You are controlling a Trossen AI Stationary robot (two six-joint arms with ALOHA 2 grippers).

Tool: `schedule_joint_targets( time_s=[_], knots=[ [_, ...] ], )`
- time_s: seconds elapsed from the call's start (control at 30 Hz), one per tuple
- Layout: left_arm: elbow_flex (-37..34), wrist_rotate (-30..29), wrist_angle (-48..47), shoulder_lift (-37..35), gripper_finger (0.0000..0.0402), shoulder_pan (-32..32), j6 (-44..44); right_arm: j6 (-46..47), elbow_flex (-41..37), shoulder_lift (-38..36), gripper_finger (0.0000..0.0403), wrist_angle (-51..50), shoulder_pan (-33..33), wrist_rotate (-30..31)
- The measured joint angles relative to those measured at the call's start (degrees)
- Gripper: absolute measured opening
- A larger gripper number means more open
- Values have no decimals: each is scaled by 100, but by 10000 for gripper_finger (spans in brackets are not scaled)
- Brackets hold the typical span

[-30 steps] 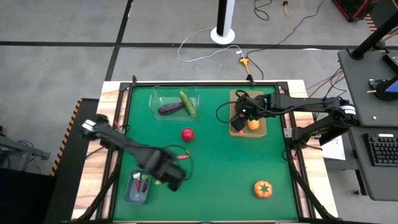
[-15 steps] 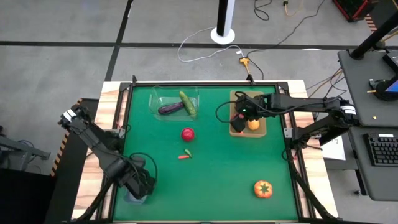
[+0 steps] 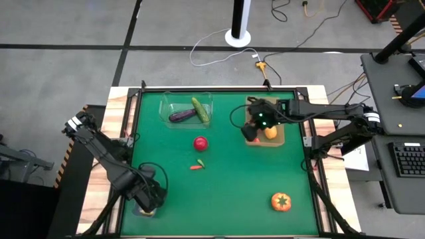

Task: Sort produce into baskets
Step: Put the red tomato into the orange bin

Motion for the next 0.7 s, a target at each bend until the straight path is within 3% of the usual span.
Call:
schedule_joint_targets(
  time_s=[0.13, 0.23, 0.43, 0.7],
  knots=[
    [390, -706, -10, 0, 213, 0, 318, 241, 17, 256, 294, 1563, 52, -716],
    [677, -1125, -38, 0, 209, 2, 564, 295, 270, 711, 292, 1958, 103, -864],
    [1162, -1657, -615, 0, 205, 4, 684, 296, 1312, 1853, 294, 1459, 393, -839],
    [1597, -2059, -1489, 0, 205, 4, 684, 810, 2628, 2999, 293, 171, 661, -179]
  ],
)
